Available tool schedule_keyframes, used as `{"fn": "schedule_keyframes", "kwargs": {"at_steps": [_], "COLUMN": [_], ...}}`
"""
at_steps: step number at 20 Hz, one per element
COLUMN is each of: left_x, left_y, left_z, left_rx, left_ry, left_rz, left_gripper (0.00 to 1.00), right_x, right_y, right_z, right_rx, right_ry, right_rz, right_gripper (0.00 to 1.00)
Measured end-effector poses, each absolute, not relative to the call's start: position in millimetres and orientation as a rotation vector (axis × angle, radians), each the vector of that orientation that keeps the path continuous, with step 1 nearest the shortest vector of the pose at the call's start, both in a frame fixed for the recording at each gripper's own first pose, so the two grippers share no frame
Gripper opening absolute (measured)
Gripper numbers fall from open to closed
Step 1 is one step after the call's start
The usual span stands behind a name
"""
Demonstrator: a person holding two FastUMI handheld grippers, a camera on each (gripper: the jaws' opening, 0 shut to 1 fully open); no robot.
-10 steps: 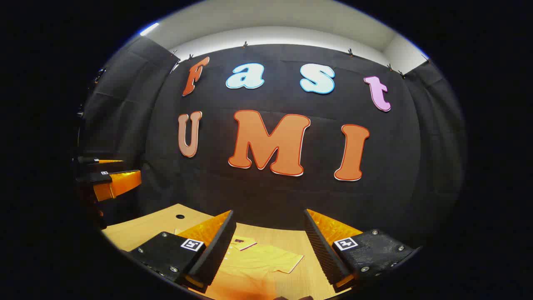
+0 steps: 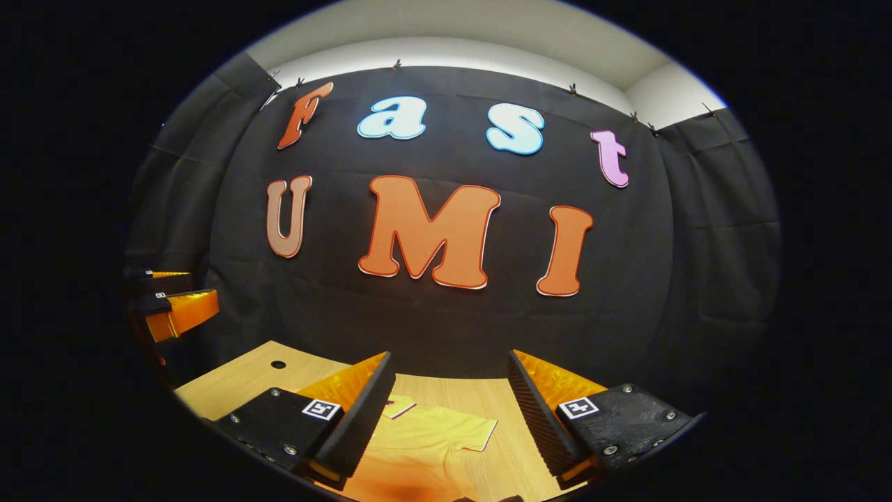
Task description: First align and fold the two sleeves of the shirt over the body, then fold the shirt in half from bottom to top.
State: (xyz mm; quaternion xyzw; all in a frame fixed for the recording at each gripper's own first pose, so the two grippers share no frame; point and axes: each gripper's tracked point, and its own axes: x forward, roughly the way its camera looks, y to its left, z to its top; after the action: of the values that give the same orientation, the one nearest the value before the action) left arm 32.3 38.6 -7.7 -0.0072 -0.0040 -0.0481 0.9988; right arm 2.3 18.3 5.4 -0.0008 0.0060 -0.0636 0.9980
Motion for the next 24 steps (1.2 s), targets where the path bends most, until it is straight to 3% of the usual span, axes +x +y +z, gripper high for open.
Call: {"fn": "schedule_keyframes", "kwargs": {"at_steps": [8, 15, 24], "left_x": [36.7, 27.1, 25.2], "left_y": [13.4, 5.6, 26.2], "left_z": [4.2, 9.5, -20.6], "left_rx": [0.003, 0.038, 0.028], "left_ry": [-0.051, -0.07, 0.026], "left_rz": [-0.048, 0.009, 0.143], "left_gripper": [0.99, 0.99, 0.99], "right_x": [49.6, 97.9, 142.4], "right_y": [-7.2, -59.5, -73.6], "right_z": [-24.3, -131.4, -250.7], "right_rx": [-0.032, 0.05, 0.188], "right_ry": [0.042, 0.299, 0.651], "right_rz": [-0.113, -0.154, -0.14], "right_gripper": [0.98, 0.98, 0.99]}}
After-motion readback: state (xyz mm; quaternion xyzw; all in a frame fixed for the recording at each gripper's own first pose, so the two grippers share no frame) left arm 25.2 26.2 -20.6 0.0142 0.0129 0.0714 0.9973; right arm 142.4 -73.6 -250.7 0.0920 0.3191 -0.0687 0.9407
